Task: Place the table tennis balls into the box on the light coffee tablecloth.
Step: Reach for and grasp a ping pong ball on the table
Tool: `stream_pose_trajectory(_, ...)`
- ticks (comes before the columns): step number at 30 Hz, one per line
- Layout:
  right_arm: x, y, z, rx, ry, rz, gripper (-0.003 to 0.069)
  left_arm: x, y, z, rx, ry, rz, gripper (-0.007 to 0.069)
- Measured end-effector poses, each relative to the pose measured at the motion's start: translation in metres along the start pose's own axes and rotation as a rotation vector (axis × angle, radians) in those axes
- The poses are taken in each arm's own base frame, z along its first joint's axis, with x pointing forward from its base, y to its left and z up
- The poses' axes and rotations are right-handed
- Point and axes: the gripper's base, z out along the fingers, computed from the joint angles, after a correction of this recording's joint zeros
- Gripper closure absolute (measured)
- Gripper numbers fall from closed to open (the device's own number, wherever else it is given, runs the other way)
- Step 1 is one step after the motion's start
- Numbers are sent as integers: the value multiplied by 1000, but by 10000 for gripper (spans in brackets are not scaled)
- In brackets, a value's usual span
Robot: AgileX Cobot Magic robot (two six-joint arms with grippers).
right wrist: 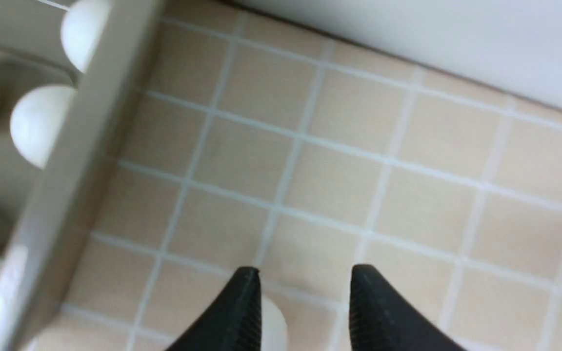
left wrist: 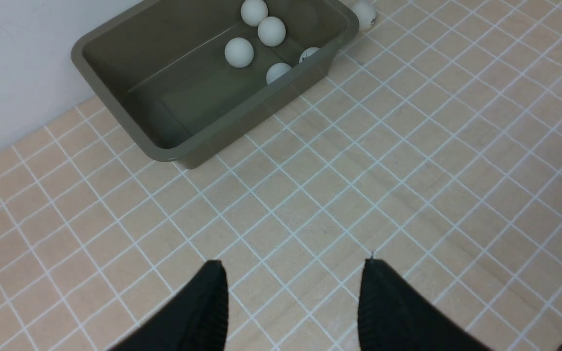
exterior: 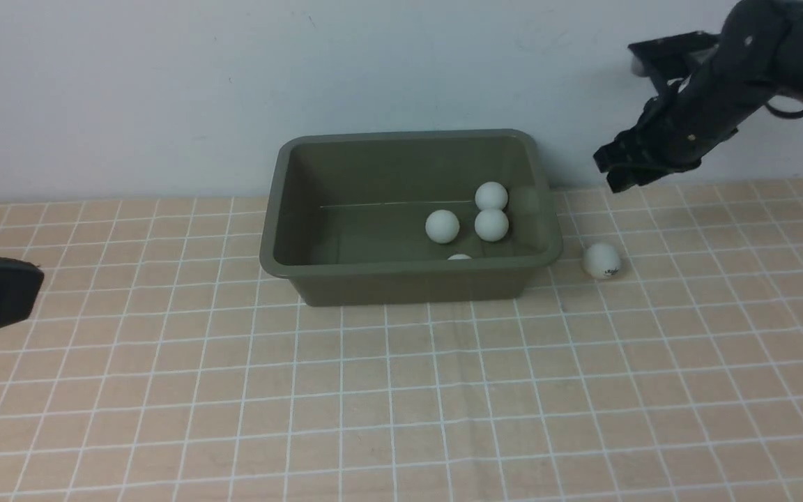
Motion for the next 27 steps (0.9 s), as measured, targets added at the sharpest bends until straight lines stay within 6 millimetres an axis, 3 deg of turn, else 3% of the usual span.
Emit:
stream_pose_trajectory(6, 13, -15, -17, -55, 105, 63, 414, 0, 0, 0, 0, 0, 0, 327)
stream_pose_trajectory(14, 11, -5, -23, -154, 100, 48, 415, 0, 0, 0, -1, 0, 9, 327)
stream_pose_trajectory(20, 18, -7, -4, -174, 153, 55, 362, 0, 0, 0, -1, 0, 13, 327)
stream_pose_trajectory(23, 23, -8, 15, -192, 190, 68, 282, 0, 0, 0, -1, 0, 16, 327)
stream_pose_trajectory(27, 25, -8, 21, -204, 200, 78, 202, 0, 0, 0, -1, 0, 20, 327)
